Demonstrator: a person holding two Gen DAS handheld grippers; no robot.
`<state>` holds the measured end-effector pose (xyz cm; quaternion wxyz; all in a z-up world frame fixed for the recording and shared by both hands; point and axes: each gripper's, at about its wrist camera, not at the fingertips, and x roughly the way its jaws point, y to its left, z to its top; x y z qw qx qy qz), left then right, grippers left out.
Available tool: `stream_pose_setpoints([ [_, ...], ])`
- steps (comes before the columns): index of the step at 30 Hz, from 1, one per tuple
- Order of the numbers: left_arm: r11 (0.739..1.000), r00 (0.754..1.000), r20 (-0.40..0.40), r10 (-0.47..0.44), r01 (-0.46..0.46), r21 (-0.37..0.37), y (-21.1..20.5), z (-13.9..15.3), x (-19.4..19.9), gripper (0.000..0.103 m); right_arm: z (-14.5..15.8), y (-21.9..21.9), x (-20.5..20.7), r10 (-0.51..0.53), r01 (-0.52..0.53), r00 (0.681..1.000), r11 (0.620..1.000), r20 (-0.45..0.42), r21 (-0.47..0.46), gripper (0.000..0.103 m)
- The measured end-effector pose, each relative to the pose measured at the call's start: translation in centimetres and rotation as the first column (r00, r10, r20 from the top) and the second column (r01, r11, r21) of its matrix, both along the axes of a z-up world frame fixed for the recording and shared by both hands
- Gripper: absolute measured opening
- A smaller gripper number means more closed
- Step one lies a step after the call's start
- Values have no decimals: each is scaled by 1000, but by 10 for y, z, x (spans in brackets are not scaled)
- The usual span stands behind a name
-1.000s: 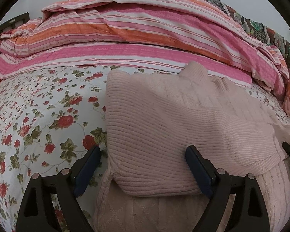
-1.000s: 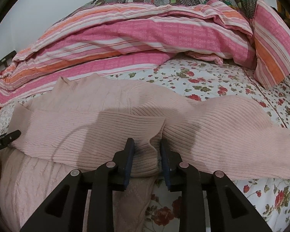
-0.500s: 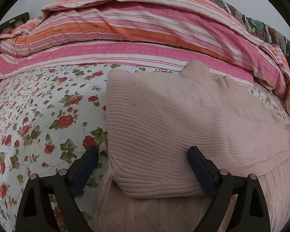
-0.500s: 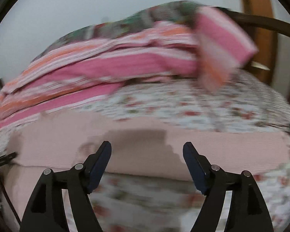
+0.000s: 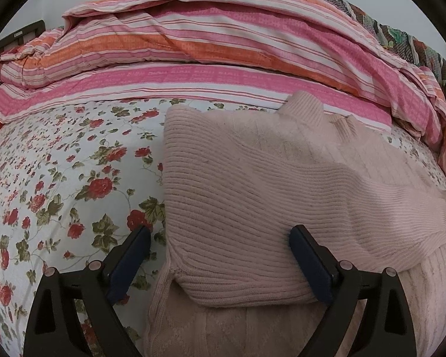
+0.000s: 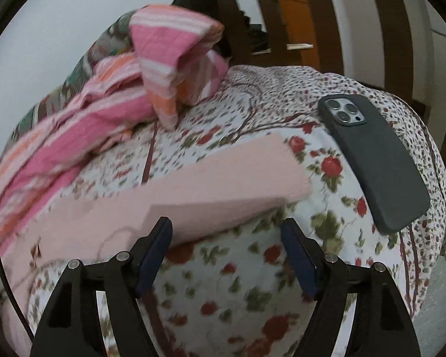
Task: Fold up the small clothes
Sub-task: 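Grasp the other sleeve cuff with the right tool and lift it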
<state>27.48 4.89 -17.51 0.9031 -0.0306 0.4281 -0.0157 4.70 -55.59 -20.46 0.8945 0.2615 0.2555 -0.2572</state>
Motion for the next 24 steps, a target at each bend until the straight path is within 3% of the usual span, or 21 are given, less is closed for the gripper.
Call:
stream_pose_setpoints([
  [3,1000,1000,-1,0,0,2,0,0,1,96,0,-11,4,-29,29,1000,1000,12,3,75],
  [5,1000,1000,-2,1,-1,2,0,-1,2,97,3,-17,7,-53,53,999,998,1,-23,63],
  [7,1000,1000,-2,0,0,2,1,-1,2,97,3,-22,13,-86,84,996,995,-36,-62,27],
  [9,1000,1000,-1,0,0,1,1,-1,2,97,5,-25,16,-73,67,995,994,-63,-82,8],
  [15,1000,1000,0,-5,5,-11,3,0,4,97,36,-11,13,-69,61,997,987,-47,-151,6],
  [21,992,1000,3,-21,22,-121,21,8,-4,97,98,37,32,-17,12,1000,962,-18,-275,5],
  [24,984,998,45,44,-36,-172,44,20,-16,97,136,75,55,44,-38,999,946,10,-322,5],
])
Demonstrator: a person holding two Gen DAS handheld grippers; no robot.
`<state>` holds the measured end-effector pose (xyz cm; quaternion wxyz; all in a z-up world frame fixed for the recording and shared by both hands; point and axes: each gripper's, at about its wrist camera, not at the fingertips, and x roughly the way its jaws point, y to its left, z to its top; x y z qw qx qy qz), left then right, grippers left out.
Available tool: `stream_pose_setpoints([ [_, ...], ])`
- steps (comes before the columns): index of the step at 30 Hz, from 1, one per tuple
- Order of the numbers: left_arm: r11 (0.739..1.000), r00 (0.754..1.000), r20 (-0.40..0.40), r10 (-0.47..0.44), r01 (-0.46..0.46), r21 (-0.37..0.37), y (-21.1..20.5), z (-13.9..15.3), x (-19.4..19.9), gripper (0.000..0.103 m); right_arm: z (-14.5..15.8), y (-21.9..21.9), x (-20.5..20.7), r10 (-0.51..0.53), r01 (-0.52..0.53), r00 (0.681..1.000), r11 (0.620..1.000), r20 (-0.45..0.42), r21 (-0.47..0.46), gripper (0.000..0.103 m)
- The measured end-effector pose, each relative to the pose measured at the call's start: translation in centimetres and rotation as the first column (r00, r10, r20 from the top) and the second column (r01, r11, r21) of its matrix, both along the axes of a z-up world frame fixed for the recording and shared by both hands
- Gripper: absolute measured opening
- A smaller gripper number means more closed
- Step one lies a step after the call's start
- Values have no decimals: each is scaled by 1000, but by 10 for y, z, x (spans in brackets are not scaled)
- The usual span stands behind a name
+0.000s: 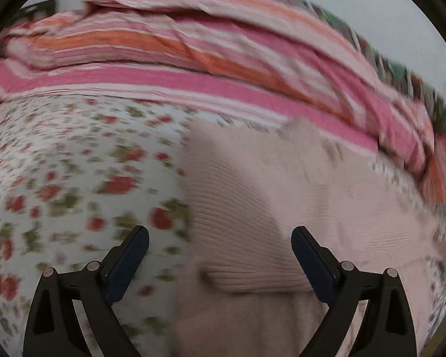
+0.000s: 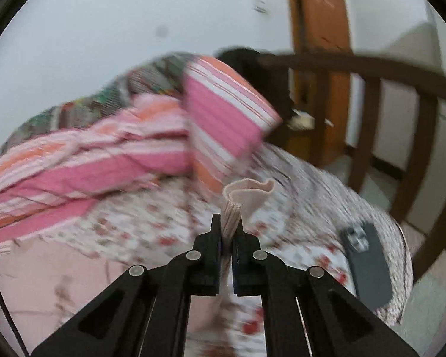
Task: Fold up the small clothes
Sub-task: 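Grasp the other sleeve cuff with the right tool and lift it, then fold the held sleeve across the sweater body with the right tool, release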
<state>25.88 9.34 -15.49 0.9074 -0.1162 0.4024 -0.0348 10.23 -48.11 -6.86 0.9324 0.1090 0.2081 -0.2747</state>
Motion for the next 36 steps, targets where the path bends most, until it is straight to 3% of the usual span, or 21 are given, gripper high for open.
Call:
stream_pose_setpoints([
  [5,997,997,19,72,-72,-16,47,12,-9,97,47,89,53,142,-138,989,986,36,-92,5],
  [7,994,994,19,106,-106,-1,63,12,-11,97,61,141,81,233,-225,971,966,49,-123,5],
  [11,986,986,13,167,-167,-4,93,10,-22,97,64,254,131,458,-452,887,887,57,-94,5],
  [14,980,980,3,198,-198,0,112,2,-33,97,44,332,150,615,-614,788,789,33,-34,5],
  [15,979,979,-7,203,-203,5,118,-2,-37,97,28,368,156,678,-678,735,735,14,-10,5],
  [17,979,978,-25,206,-205,11,127,-8,-44,97,2,414,165,739,-739,673,673,-40,5,5],
  [19,981,981,-23,193,-193,21,131,-9,-51,97,-38,454,181,743,-748,651,663,-159,32,5],
  [21,985,985,-9,173,-172,31,130,-6,-58,97,-73,472,197,752,-749,618,652,-229,119,7],
  [23,988,988,-7,155,-155,7,129,-5,-60,97,-91,476,205,770,-749,585,633,-255,196,25],
  [26,991,993,-9,114,-114,-67,121,-4,-54,97,-86,462,204,796,-755,552,603,-247,257,39],
  [27,992,995,-10,97,-97,-83,116,-4,-51,96,-82,458,197,806,-761,547,592,-227,267,42],
  [28,993,997,-10,73,-74,-97,110,-3,-49,96,-73,446,189,818,-770,544,576,-189,274,51],
  [30,992,1000,-2,23,-23,-121,98,-1,-44,96,-58,422,172,815,-779,561,579,-142,241,61],
  [32,990,1000,14,-19,20,-140,84,3,-39,95,-45,386,151,767,-750,631,642,-118,162,62],
  [35,989,998,25,-60,62,-137,63,7,-34,95,-40,340,126,674,-678,720,734,-166,37,62],
  [36,989,997,26,-69,72,-131,57,7,-32,94,-41,316,114,612,-627,768,779,-189,-21,62],
])
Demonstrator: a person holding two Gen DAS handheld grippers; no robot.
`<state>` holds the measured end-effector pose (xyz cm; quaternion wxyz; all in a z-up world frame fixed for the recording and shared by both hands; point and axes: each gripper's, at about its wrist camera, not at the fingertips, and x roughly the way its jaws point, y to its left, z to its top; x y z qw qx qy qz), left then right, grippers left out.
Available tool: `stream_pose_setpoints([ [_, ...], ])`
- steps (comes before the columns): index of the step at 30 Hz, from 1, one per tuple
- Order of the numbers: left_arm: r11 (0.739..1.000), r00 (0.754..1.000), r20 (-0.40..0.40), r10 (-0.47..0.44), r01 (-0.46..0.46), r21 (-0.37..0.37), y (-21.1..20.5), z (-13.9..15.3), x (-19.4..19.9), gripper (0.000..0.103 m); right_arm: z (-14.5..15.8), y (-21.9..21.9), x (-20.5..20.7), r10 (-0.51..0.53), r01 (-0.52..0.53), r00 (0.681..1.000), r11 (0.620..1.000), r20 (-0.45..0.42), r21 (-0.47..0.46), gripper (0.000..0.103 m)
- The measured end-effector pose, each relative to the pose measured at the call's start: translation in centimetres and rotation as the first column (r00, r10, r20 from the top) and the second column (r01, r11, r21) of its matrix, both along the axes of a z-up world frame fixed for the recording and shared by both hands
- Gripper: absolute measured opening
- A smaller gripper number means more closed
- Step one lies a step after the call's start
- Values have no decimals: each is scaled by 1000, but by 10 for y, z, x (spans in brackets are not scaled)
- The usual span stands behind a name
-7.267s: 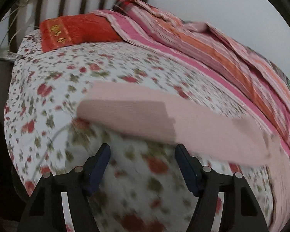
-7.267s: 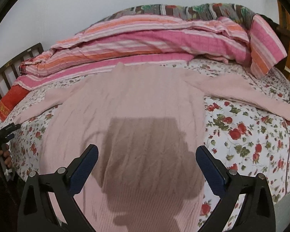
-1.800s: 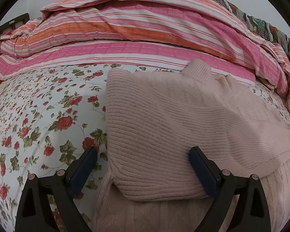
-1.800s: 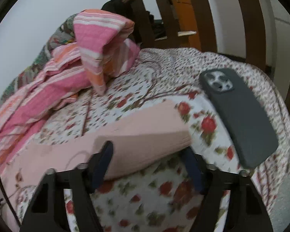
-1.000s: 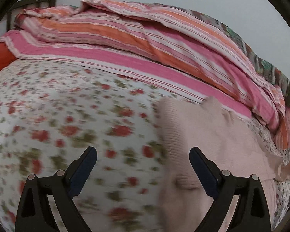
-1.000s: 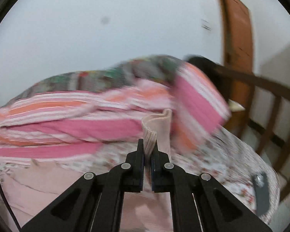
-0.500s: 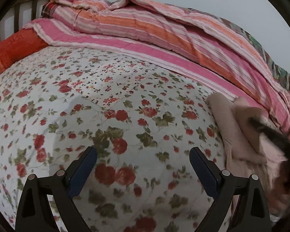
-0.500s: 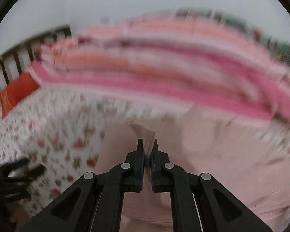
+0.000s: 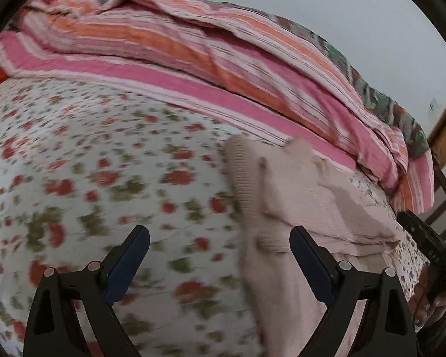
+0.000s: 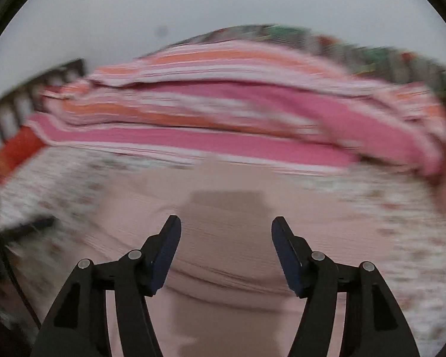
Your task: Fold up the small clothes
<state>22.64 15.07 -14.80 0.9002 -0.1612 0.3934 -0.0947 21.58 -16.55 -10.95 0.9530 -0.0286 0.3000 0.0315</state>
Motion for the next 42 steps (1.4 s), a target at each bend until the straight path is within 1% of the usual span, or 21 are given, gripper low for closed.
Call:
stream_pose_setpoints([
  [2,1000,1000,3,-23,23,5,-13,0,3,94,-4,-33,-15,-78,78,997,996,4,-33,62],
  [5,999,999,-1,-38,38,5,-28,-1,8,94,-18,-82,-35,-148,147,988,989,-47,-8,61],
  [8,999,999,-27,-31,31,12,-41,-4,12,93,-36,-111,-41,-172,180,979,982,-113,59,54],
  [9,999,999,-37,-32,32,11,-45,-5,13,93,-38,-122,-44,-174,184,978,979,-119,85,53],
  [12,999,998,-48,-28,29,30,-54,-5,12,93,-42,-124,-32,-143,164,982,972,-126,170,53],
  [13,999,999,-47,-24,26,41,-55,-4,11,93,-45,-120,-26,-120,144,983,973,-137,179,50],
  [15,997,999,-48,-13,16,70,-57,-4,10,93,-55,-114,-10,-125,150,978,978,-169,147,30],
  [16,996,999,-54,-6,11,89,-57,-4,10,93,-58,-114,-5,-147,170,974,978,-173,124,22],
  [17,994,998,-56,-1,8,108,-57,-4,9,93,-59,-121,-4,-164,189,972,971,-168,145,24],
  [19,993,999,-49,-4,10,114,-56,-3,8,92,-64,-141,-9,-195,235,965,940,-175,246,36],
  [20,994,999,-44,-7,12,111,-56,-2,7,88,-70,-146,-9,-202,248,960,933,-194,261,36],
  [24,996,999,-15,-52,52,70,-62,3,13,75,-67,-139,-17,-182,215,968,957,-176,193,36],
  [26,993,997,0,-80,80,85,-69,3,20,65,-62,-140,-23,-175,207,970,959,-170,192,36],
  [27,992,997,-6,-73,73,102,-72,2,23,62,-58,-143,-28,-168,199,973,958,-158,205,36],
  [29,992,998,-38,-46,51,116,-74,-5,33,50,-52,-145,-36,-154,181,979,957,-132,226,36],
  [33,997,999,-35,-21,24,72,-71,-10,41,50,-37,-144,-42,-146,159,987,959,-71,236,37],
  [34,997,999,-36,-19,21,68,-70,-11,43,47,-35,-144,-41,-147,159,987,957,-64,243,37],
  [35,998,999,-37,-15,17,68,-70,-11,43,39,-32,-144,-38,-150,161,987,954,-62,253,37],
  [36,997,999,-34,-11,13,71,-71,-10,44,35,-29,-143,-35,-154,165,986,949,-60,269,37],
  [38,997,1000,-24,-11,12,80,-72,-7,43,20,-28,-140,-28,-163,174,985,948,-63,268,37],
  [42,997,1000,9,-2,1,75,-69,-3,37,10,-44,-124,-4,-218,238,966,960,-140,147,37],
])
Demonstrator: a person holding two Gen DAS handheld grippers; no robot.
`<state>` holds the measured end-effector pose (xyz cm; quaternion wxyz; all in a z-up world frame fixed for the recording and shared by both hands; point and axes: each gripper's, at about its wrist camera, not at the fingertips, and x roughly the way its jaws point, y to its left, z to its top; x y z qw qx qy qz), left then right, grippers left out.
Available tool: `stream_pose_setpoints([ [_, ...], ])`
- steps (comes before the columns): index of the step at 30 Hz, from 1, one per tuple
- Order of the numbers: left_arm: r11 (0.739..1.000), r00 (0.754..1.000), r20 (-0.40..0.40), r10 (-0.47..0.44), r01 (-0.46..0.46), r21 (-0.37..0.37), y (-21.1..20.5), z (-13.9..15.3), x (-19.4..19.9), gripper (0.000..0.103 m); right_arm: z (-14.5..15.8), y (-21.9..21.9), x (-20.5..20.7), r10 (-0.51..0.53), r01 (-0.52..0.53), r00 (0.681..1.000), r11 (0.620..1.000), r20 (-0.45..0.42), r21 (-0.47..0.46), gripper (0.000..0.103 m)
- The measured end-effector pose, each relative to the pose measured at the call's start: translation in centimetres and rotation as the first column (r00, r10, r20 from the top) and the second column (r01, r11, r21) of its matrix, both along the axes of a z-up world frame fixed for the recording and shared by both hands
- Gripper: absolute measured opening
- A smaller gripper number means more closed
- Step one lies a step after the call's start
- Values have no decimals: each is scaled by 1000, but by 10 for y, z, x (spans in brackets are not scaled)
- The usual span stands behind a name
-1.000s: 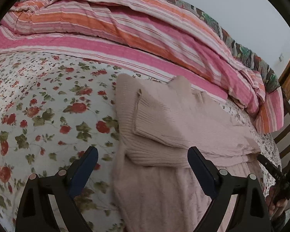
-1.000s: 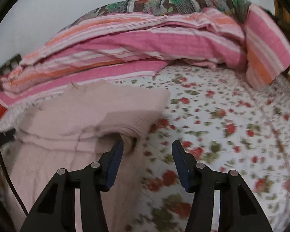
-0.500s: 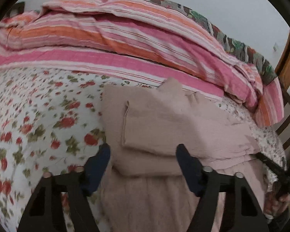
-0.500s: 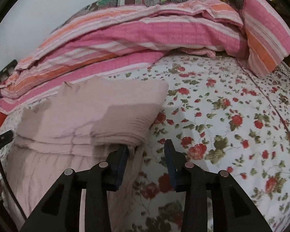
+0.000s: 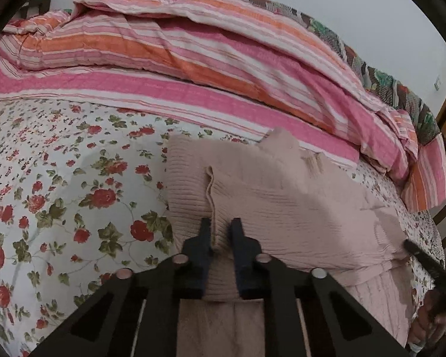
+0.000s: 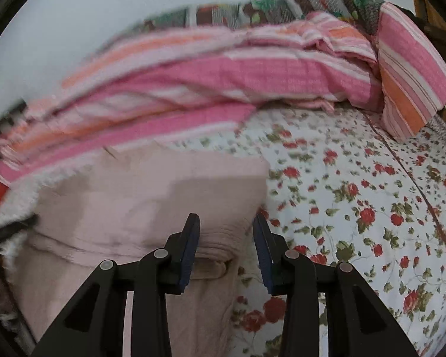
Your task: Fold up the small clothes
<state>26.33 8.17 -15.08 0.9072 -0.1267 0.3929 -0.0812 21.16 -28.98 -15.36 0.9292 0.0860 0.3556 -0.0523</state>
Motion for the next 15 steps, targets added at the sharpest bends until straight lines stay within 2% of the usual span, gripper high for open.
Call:
stream_pose_setpoints([
  [3,999,1000,9,-1,1,-37,5,2,-8,6,-18,-1,8,-23,23,997,1000,-75,-1,37],
  [5,999,1000,14,-1,2,-54,7,4,-15,6,-21,-4,5,-34,35,997,999,-62,16,42],
  [15,1000,1000,-23,11,-11,4,3,-11,-18,10,-19,-2,-2,-41,41,998,999,-51,-5,43],
])
